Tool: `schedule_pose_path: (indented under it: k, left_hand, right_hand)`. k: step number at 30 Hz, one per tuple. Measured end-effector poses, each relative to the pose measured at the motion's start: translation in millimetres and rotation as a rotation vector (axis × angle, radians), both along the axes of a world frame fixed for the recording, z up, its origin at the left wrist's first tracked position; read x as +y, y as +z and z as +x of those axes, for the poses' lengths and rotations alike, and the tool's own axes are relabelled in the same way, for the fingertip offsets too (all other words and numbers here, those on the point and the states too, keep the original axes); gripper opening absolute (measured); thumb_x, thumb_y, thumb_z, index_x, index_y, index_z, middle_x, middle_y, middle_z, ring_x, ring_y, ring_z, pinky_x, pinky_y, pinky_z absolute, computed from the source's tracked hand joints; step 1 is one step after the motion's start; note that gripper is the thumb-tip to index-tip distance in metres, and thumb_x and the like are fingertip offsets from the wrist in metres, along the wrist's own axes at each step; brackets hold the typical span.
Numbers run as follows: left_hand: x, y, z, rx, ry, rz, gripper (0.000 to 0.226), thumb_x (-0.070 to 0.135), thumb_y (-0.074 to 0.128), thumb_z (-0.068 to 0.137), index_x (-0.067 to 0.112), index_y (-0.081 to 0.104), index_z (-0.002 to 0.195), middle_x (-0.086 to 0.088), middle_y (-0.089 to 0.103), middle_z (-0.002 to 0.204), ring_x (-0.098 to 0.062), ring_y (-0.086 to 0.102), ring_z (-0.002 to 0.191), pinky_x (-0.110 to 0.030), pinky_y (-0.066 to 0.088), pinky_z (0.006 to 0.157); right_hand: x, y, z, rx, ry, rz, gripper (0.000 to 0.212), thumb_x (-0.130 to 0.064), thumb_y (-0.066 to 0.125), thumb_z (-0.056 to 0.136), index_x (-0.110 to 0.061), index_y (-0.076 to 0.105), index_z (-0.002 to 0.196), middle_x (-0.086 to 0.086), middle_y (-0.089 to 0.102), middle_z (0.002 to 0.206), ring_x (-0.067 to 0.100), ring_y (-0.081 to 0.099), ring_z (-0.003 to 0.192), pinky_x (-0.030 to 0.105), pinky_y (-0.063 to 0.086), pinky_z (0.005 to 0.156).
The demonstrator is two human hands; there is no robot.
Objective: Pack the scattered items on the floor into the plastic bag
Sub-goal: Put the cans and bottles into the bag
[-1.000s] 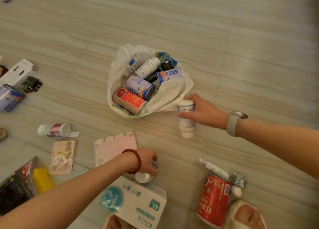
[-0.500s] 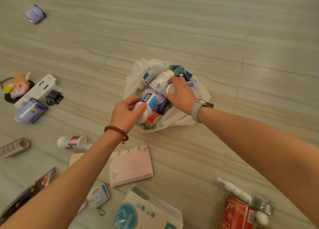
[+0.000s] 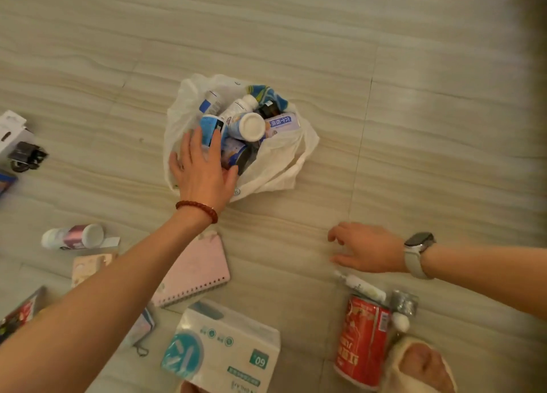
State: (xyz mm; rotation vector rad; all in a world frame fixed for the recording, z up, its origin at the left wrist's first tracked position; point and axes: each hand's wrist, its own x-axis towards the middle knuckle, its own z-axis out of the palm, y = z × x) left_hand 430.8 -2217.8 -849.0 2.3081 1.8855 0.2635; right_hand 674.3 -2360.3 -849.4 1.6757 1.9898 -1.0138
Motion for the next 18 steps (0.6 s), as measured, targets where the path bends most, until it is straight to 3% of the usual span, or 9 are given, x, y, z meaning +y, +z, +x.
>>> schedule_pose_path:
  k: [2, 4, 7, 9, 11, 14, 18]
  left_hand:
    - [-24.8, -1.1, -2.1, -0.044, -0.18, 0.068, 0.057, 0.039, 0.049, 0.078, 0.013, 0.042, 0.128, -0.023, 0.036, 0.14, -0.04, 0.031, 0.131, -0.056, 0.026, 0.103]
    - [-52.6, -1.1, -4.2, -0.123, -0.386, 0.032, 0.052, 0.043, 0.049, 0.077, 0.012, 0.048, 0.12, -0.023, 0.046, 0.131, -0.039, 0.042, 0.122, -0.051, 0.037, 0.1]
    - [-96.3, 6.1, -7.1, -0.148, -0.695, -0.349, 0.059, 0.054, 0.047, 0.077, 0.015, 0.05, 0.121, -0.015, 0.053, 0.125, -0.029, 0.052, 0.114, -0.045, 0.047, 0.093]
    - [-121.9, 12.8, -12.6, -0.038, -0.832, -0.657, 0.072, 0.064, 0.043, 0.073, 0.019, 0.046, 0.128, -0.008, 0.05, 0.13, -0.023, 0.049, 0.117, -0.038, 0.044, 0.098]
    - [-144.0, 13.6, -22.6, 0.114, -0.944, -0.769, 0.079, 0.07, 0.044, 0.069, 0.024, 0.039, 0.133, -0.003, 0.047, 0.134, -0.02, 0.045, 0.12, -0.036, 0.038, 0.101]
    - [-166.6, 8.1, -40.0, 0.223, -1.082, -0.816, 0.084, 0.067, 0.059, 0.067, 0.027, 0.029, 0.135, -0.003, 0.043, 0.135, -0.025, 0.043, 0.12, -0.039, 0.033, 0.1]
    - [-168.0, 0.4, -46.4, 0.302, -1.155, -0.784, 0.091, 0.061, 0.065, 0.066, 0.029, 0.019, 0.137, -0.004, 0.041, 0.136, -0.025, 0.043, 0.118, -0.04, 0.031, 0.099]
  right_hand:
    - [-24.6, -9.6, -2.6, -0.088, 0.064, -0.076, 0.047, -0.05, 0.045, 0.087, -0.016, 0.044, 0.119, 0.005, 0.051, 0.124, 0.025, 0.052, 0.112, 0.034, 0.044, 0.087]
    - [-37.7, -16.0, -9.3, -0.097, 0.028, -0.086, 0.038, -0.043, 0.043, 0.088, -0.012, 0.045, 0.111, 0.01, 0.053, 0.121, 0.029, 0.053, 0.11, 0.036, 0.045, 0.086]
    - [-32.6, -19.7, -17.4, -0.069, 0.013, -0.061, 0.027, -0.029, 0.043, 0.088, -0.009, 0.047, 0.105, 0.013, 0.055, 0.118, 0.031, 0.055, 0.105, 0.034, 0.043, 0.08]
    - [-20.9, -20.4, -21.9, -0.007, 0.035, -0.028, 0.02, -0.025, 0.044, 0.087, -0.009, 0.047, 0.099, 0.014, 0.057, 0.112, 0.032, 0.056, 0.099, 0.034, 0.041, 0.073]
    - [-8.3, -17.6, -28.3, 0.068, 0.017, 0.008, 0.011, -0.024, 0.046, 0.086, -0.015, 0.041, 0.088, 0.014, 0.059, 0.107, 0.031, 0.056, 0.091, 0.031, 0.035, 0.067]
    - [2.6, -12.1, -39.2, 0.147, -0.014, 0.065, 0.012, -0.023, 0.049, 0.086, -0.018, 0.037, 0.085, 0.012, 0.059, 0.104, 0.025, 0.05, 0.081, 0.028, 0.032, 0.066]
    - [4.3, -11.5, -50.5, 0.198, 0.054, 0.088, 0.01, -0.023, 0.05, 0.086, -0.016, 0.043, 0.089, 0.012, 0.059, 0.102, 0.028, 0.054, 0.087, 0.03, 0.035, 0.068]
